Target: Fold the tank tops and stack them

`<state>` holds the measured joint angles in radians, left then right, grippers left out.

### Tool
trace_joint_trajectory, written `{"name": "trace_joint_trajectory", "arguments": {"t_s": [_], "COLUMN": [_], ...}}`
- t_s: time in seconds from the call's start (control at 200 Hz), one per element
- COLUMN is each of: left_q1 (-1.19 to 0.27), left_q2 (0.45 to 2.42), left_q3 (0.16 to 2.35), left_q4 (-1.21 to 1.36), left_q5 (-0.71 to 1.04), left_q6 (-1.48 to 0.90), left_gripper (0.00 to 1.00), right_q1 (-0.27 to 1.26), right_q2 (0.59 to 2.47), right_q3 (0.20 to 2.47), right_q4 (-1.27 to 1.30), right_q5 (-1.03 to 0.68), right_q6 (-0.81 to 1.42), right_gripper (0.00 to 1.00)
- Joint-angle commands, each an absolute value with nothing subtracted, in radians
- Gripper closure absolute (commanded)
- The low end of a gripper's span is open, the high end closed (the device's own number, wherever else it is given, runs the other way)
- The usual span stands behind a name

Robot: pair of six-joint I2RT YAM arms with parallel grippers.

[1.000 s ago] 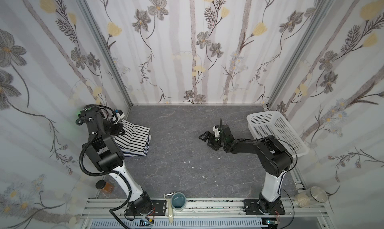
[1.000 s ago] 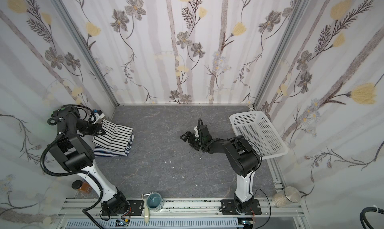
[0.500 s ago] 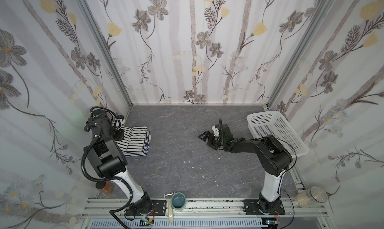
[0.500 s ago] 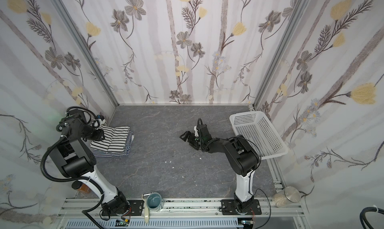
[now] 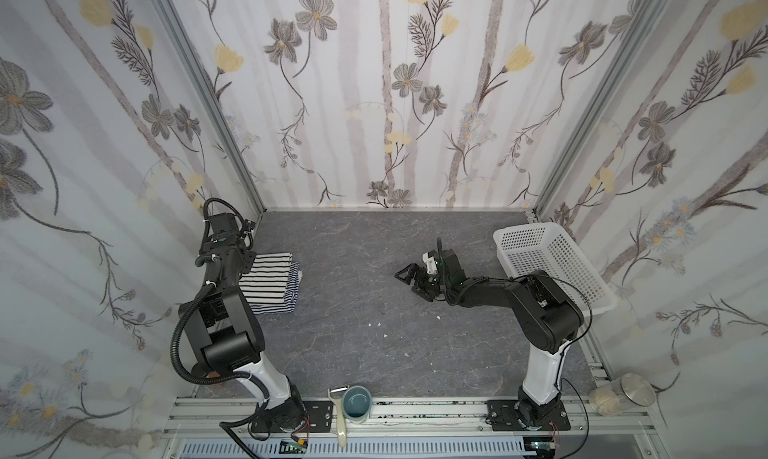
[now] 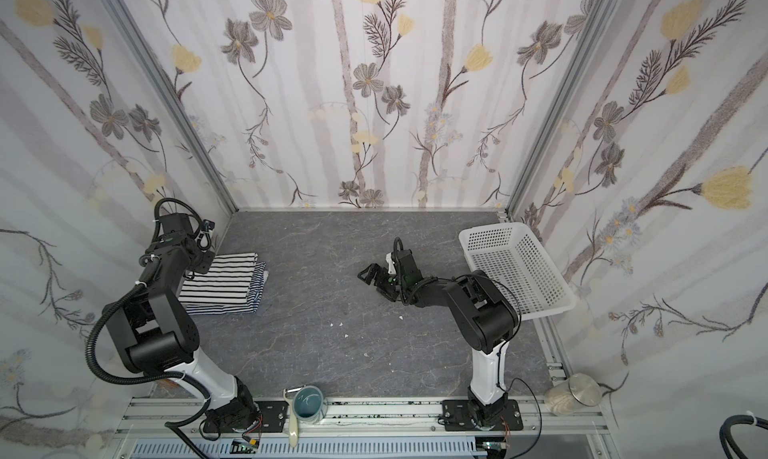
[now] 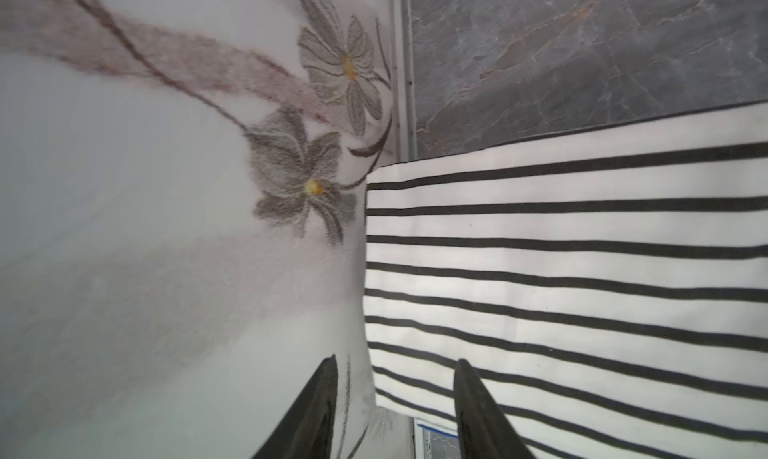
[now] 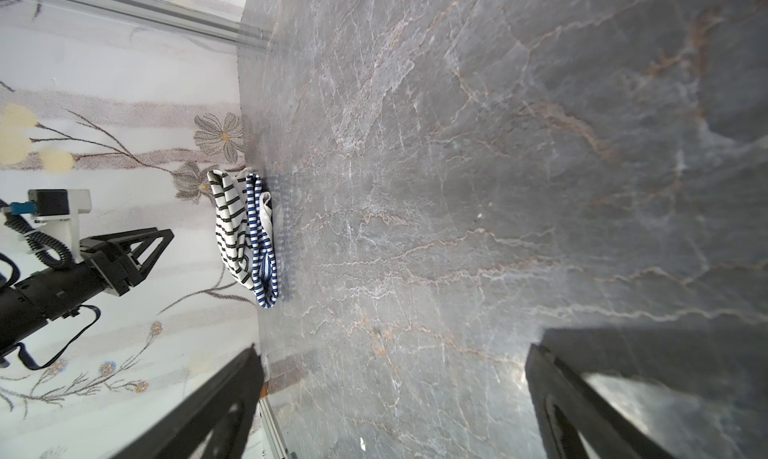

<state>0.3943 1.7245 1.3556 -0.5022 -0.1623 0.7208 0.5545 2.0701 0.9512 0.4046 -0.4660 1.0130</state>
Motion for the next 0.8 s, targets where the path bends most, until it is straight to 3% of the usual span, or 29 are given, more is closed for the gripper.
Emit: {"name": "trace_joint_trajectory", "arguments": {"t_s": [0.0,0.255,0.415,0.605,0.794], "left_q1": [0.386,0.288,0.261,0.174,0.128], "left_q2": [1.751,1.716,1.617,1.529,1.501], "left_q3": [1.339,1.193,1.103,0.983,0.86], "left_q4": [-0.475,-0.477,-0.404,-0.223,0.033], "left_q5": [-0.092,0.113,0.343,0.363,0.324], "left_q6": [0.644,0.548,0.411,0.309,0.169], "left_gripper": [0.6,0.61,0.47,0.36,0.09], "right_q1": [0.555,0.555,0.542,0.493,0.389], "right_q2": [2.068,2.023,1.892,1.739,1.543], "right_q3": [0.963,0.98,1.02,1.062,0.989], "right_q4": [0.403,0.336,0.117,-0.125,-0.169], "right_q5": [-0.469,-0.453,-0.336,-0.151,0.014], "right_q6": [1.022,0.957,0.778,0.599,0.492], "right_gripper": [0.0,0.0,0.0,0.0,0.0]}}
